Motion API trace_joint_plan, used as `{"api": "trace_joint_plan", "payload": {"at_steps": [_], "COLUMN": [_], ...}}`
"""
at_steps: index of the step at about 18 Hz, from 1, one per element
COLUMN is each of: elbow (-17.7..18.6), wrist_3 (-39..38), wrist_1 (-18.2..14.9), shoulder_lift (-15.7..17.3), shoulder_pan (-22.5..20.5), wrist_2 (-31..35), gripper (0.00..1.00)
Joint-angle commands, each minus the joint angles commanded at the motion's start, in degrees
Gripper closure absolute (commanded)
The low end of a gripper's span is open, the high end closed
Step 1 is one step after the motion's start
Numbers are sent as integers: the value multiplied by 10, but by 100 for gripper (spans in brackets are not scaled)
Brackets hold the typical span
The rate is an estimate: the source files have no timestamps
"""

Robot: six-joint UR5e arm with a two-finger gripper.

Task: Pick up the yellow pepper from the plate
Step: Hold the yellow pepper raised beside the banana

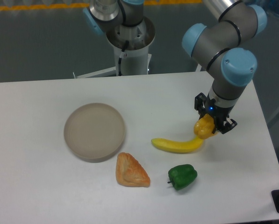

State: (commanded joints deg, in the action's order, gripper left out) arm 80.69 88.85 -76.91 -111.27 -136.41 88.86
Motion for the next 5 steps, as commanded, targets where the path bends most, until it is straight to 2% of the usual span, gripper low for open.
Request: {"api": "trace_joint_plan", "payload": {"at_steps": [5], "elbow": [-3], "wrist_3": [0], "wrist_1": [0], "shoulder_lift": [0], "shoulder_pan": [1], "wrist_2": [0], "gripper": [91]}}
